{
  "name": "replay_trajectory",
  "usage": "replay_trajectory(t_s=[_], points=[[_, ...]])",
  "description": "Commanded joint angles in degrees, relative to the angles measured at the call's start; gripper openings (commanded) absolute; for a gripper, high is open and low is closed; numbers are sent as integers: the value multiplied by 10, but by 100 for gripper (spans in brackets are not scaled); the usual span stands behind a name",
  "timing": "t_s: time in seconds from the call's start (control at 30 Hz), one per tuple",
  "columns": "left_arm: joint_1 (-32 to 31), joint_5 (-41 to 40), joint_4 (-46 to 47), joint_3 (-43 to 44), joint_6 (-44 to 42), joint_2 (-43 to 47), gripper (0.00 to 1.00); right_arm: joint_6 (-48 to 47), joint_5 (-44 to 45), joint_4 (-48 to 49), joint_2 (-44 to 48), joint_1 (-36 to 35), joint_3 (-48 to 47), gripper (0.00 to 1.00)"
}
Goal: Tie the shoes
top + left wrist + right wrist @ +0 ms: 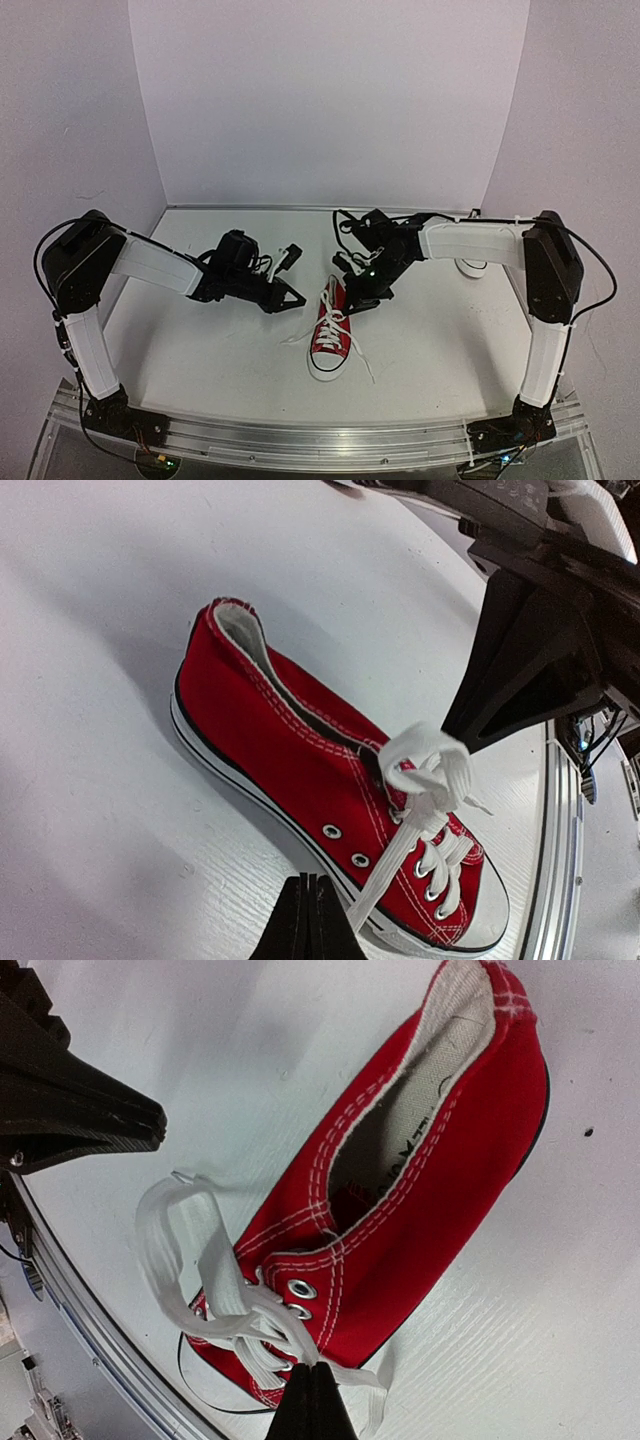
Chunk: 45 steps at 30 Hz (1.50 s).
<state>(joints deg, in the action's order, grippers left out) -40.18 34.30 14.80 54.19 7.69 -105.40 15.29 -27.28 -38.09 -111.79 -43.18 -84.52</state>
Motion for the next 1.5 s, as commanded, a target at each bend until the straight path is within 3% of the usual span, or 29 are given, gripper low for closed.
replay_trajectory(t_s=[0.0, 0.1, 0.17, 0.23, 0.7, 0.77, 0.9, 1.17, 1.47], points=[[2, 0, 16, -15, -2, 41, 4, 12, -4, 22, 31, 4, 9, 0], [1, 9, 26, -4, 13, 42, 43, 18, -12, 31, 31, 4, 7, 0], [1, 21, 27, 13, 26, 34, 59, 21, -17, 36, 31, 3, 5, 0], [0, 25, 42, 24, 47, 27, 68, 22, -22, 38, 31, 4, 4, 0], [-13, 34, 53, 86, 87, -43, 72, 32, -46, 53, 28, 3, -1, 0], [-15, 34, 42, 95, 86, -53, 70, 31, -48, 53, 27, 4, -2, 0], [-17, 39, 37, 93, 89, -57, 57, 31, -47, 53, 29, 3, 0, 0], [-10, 11, 34, 38, 90, -15, 3, 31, -25, 53, 47, 3, 26, 0], [-3, -50, 16, -5, 87, 19, 0, 36, -14, 57, 62, 5, 45, 0]])
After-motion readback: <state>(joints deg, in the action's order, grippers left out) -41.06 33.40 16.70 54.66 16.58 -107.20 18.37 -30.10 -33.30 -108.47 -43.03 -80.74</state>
